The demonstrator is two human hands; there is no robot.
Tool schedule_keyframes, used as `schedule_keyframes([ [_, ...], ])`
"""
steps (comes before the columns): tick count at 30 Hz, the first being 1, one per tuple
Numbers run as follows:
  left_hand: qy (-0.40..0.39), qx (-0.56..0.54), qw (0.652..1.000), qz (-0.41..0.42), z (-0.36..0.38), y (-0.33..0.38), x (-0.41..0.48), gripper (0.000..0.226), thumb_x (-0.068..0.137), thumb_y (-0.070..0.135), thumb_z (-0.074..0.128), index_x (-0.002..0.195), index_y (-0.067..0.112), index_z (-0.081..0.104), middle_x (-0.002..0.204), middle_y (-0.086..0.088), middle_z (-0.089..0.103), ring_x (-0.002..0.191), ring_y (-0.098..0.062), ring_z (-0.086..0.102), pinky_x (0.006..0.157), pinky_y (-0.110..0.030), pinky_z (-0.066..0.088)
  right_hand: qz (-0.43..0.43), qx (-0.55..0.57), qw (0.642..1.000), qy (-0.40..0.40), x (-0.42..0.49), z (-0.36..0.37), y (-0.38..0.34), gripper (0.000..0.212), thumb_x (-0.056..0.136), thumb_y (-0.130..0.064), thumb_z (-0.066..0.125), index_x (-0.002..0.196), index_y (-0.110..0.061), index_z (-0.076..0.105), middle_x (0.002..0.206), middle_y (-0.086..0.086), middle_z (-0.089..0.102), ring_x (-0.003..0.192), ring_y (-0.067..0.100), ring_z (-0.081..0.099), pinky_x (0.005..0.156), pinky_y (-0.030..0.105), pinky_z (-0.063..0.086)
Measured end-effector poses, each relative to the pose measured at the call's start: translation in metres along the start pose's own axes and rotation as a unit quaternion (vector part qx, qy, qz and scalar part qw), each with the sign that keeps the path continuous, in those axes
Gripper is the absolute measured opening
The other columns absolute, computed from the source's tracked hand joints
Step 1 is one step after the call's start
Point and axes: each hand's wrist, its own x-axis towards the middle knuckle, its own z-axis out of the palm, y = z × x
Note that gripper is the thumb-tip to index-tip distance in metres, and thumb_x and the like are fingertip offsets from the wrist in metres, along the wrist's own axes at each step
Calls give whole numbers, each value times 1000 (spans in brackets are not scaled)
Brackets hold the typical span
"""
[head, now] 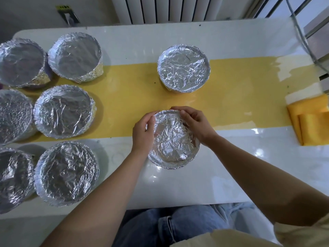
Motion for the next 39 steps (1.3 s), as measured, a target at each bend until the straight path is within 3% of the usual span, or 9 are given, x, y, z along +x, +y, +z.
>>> schedule_keyframes([
  [6, 9, -2, 1000, -21, 3, -3, 2, 27, 104, 22, 43, 116, 28, 67, 78, 17, 55, 69, -8, 49, 58, -19, 50, -12, -8, 999, -29, 5, 3, -1, 28, 95, -42, 51, 112, -30, 69, 95, 54, 41, 71, 58, 48, 75, 44, 36],
  [8, -9, -2, 1000, -25, 1, 0, 0, 26, 104, 23, 43, 115, 31, 65, 85, 15, 58, 74, -10, 53, 62, -21, 52, -12, -13, 999, -30, 5, 2, -1, 29, 93, -45, 52, 112, -31, 69, 95, 55, 39, 73, 40, 49, 74, 44, 35],
  [12, -76, -1, 997, -17, -11, 7, 2, 25, 102, 21, 50, 123, 27, 62, 117, 14, 64, 99, 11, 60, 82, -9, 45, 2, -42, 999, -8, 3, 2, -10, 26, 100, -31, 50, 120, -28, 66, 113, 41, 54, 83, 45, 56, 82, 55, 48],
  [15, -43, 53, 998, -9, -18, 5, 5, 27, 103, 16, 47, 124, 13, 63, 111, -10, 68, 86, -1, 61, 77, -6, 39, 8, -60, 997, 38, -1, 6, -14, 38, 99, -24, 54, 136, -15, 54, 130, 5, 62, 115, 16, 61, 102, 41, 48],
  [18, 26, 59, 998, -20, -19, -2, -6, 30, 104, 14, 40, 126, 9, 60, 108, -21, 63, 88, -29, 53, 72, -14, 39, -1, -83, 993, 85, -11, 5, -14, 47, 94, -29, 62, 137, -10, 53, 132, 2, 61, 119, 8, 58, 107, 35, 44],
  [24, 171, 61, 980, -86, -23, -8, -48, 25, 102, 14, 38, 121, 8, 54, 76, 7, 54, 65, -4, 48, 61, -25, 36, -21, -104, 986, 130, -46, 10, -5, 45, 101, -26, 49, 144, -16, 42, 139, 0, 54, 126, 9, 50, 108, 28, 39],
  [28, 168, 5, 978, -124, -21, -5, -63, 28, 102, 23, 39, 126, 16, 51, 95, 15, 57, 88, -12, 55, 82, -28, 37, 13, -76, 981, 180, -61, 24, 10, 42, 102, -25, 46, 144, -15, 44, 142, -1, 51, 129, 12, 47, 112, 34, 34],
  [36, 166, -50, 971, -163, -6, -3, -61, 26, 103, 19, 31, 81, 13, 42, 66, 2, 29, 59, -14, 25, 61, -33, 24, 57, 67, 968, 233, -63, 51, 22, 29, 102, -27, 44, 122, -19, 64, 109, -1, 70, 102, 15, 64, 91, 36, 51],
  [39, 172, -59, 967, -176, -5, -3, -62, 24, 103, 22, 29, 97, 17, 51, 70, 2, 34, 62, -12, 32, 59, -29, 30, 54, 61, 968, 237, -60, 52, 18, 27, 102, -21, 43, 113, -18, 67, 99, -1, 69, 89, 13, 61, 80, 30, 49],
])
